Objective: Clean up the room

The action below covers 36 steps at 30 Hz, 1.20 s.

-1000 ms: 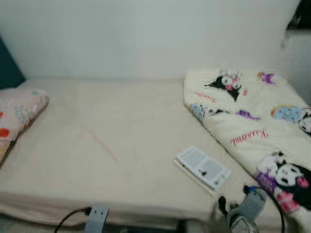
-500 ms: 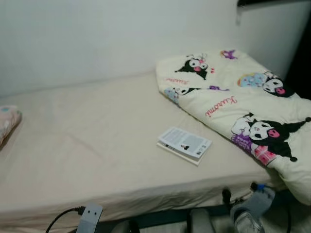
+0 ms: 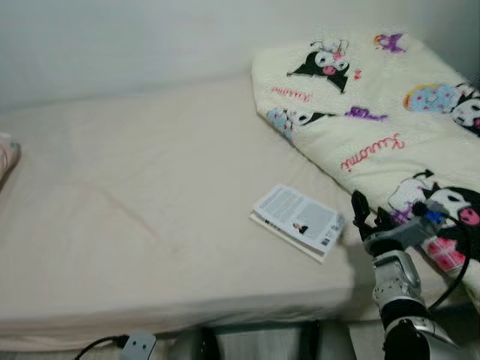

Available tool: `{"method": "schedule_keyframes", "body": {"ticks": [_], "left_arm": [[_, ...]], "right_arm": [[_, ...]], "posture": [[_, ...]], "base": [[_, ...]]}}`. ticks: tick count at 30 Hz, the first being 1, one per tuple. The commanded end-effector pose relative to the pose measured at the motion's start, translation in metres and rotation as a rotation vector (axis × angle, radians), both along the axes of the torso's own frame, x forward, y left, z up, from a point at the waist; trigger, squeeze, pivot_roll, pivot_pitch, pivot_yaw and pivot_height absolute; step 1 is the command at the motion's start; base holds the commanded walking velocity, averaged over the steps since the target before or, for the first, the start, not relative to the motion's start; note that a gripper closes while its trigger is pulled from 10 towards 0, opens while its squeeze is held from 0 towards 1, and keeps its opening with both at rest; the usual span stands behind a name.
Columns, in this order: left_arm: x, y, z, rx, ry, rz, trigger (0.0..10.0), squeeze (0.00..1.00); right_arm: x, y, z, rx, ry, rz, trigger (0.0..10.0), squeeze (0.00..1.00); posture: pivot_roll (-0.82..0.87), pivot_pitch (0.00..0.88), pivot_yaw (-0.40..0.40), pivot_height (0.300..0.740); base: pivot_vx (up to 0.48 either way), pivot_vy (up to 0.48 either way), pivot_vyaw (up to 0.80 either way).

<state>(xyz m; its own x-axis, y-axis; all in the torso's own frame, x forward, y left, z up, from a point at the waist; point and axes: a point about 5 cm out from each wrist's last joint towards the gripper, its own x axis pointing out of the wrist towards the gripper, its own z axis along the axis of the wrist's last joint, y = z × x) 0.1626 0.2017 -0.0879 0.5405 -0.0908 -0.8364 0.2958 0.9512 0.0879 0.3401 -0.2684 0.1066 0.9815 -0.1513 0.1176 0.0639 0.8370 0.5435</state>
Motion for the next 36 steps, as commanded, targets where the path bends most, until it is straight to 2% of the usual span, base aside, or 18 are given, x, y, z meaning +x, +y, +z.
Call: {"method": "schedule_keyframes", "body": {"ticks": [1,2,3,4,9,11,12,15,19,20,21,23,25,28,31,32,33,36], "left_arm": [[-0.022,0.011,-0.006,0.012,0.067,-0.014,10.0,0.00],[-0.027,0.023,-0.005,0.025,0.064,-0.011,10.0,0.00],[-0.031,0.029,-0.004,0.031,0.064,-0.009,10.0,0.00],[-0.031,0.029,-0.004,0.031,0.064,-0.009,10.0,0.00],[-0.044,0.044,-0.004,0.055,0.081,-0.005,10.0,0.00],[-0.046,0.045,-0.004,0.059,0.084,-0.006,10.0,0.00],[-0.047,0.047,-0.004,0.063,0.088,-0.004,10.0,0.00],[-0.047,0.046,-0.004,0.063,0.085,-0.017,10.0,0.00],[-0.047,0.046,-0.004,0.061,0.082,-0.022,10.0,0.00],[-0.043,0.044,-0.003,0.057,0.066,-0.038,10.0,0.00],[-0.043,0.044,-0.003,0.057,0.066,-0.038,10.0,0.00],[-0.038,0.043,-0.001,0.055,0.051,-0.057,10.0,0.00],[-0.037,0.043,-0.001,0.055,0.048,-0.062,10.0,0.00],[-0.036,0.043,0.000,0.057,0.044,-0.072,10.0,0.00],[-0.039,0.047,0.001,0.064,0.046,-0.076,10.0,0.00],[-0.042,0.050,0.001,0.069,0.051,-0.078,10.0,0.00],[-0.045,0.052,0.001,0.073,0.056,-0.080,10.0,0.00],[-0.046,0.053,0.001,0.076,0.060,-0.081,10.0,0.00]], "right_arm": [[-0.004,0.006,-0.018,0.016,0.090,0.017,10.0,0.00],[-0.005,0.012,-0.029,0.021,0.175,0.023,10.0,0.00],[-0.005,0.016,-0.033,0.024,0.213,0.027,10.0,0.00],[-0.005,0.016,-0.033,0.024,0.213,0.027,10.0,0.00],[-0.008,0.021,-0.046,0.051,0.343,-0.036,10.0,0.00],[-0.009,0.021,-0.048,0.064,0.356,-0.048,10.0,0.00],[-0.009,0.025,-0.049,0.105,0.333,-0.041,10.0,0.00],[-0.010,0.030,-0.051,0.144,0.300,-0.002,10.0,0.00],[-0.009,0.032,-0.052,0.154,0.296,0.007,10.0,0.00],[-0.009,0.041,-0.056,0.243,0.293,0.080,10.0,0.00],[-0.009,0.041,-0.056,0.243,0.293,0.080,10.0,0.00],[-0.013,0.054,-0.064,0.371,0.296,0.161,10.0,0.00],[-0.014,0.056,-0.067,0.410,0.301,0.175,10.0,0.00],[-0.025,0.055,-0.082,0.456,0.376,0.124,10.0,0.00],[-0.033,0.047,-0.088,0.491,0.381,0.055,10.0,0.00],[-0.033,0.045,-0.088,0.506,0.368,0.044,9.4,0.00],[-0.033,0.044,-0.087,0.514,0.356,0.043,4.5,0.00],[-0.033,0.043,-0.086,0.518,0.348,0.044,4.5,0.00]], "posture": [[0.08,0.299,0.178,0.602],[0.11,0.318,0.191,0.602],[0.13,0.336,0.204,0.602],[0.13,0.336,0.204,0.602],[0.15,0.351,0.212,0.602],[0.15,0.351,0.212,0.602],[0.15,0.352,0.214,0.602],[0.16,0.355,0.219,0.602],[0.16,0.355,0.219,0.602],[0.16,0.360,0.227,0.602],[0.16,0.360,0.227,0.602],[0.16,0.369,0.238,0.602],[0.16,0.369,0.238,0.602],[0.17,0.372,0.240,0.602],[0.19,0.374,0.252,0.602],[0.20,0.374,0.254,0.602],[0.20,0.374,0.254,0.602],[0.20,0.374,0.254,0.602]], "base": [[0.000,0.000,0.00],[0.000,0.000,0.00],[0.000,0.000,0.00],[0.000,0.000,0.00],[0.000,0.000,0.00],[0.000,0.000,0.00],[0.000,0.000,0.00],[0.000,0.000,0.00],[0.000,0.000,0.00],[0.000,0.000,0.00],[0.000,0.000,0.00],[0.000,0.000,0.00],[0.000,0.000,0.00],[0.000,0.000,0.00],[0.000,0.000,0.00],[0.000,0.000,0.00],[0.000,0.000,0.00],[0.000,0.000,0.00]]}}
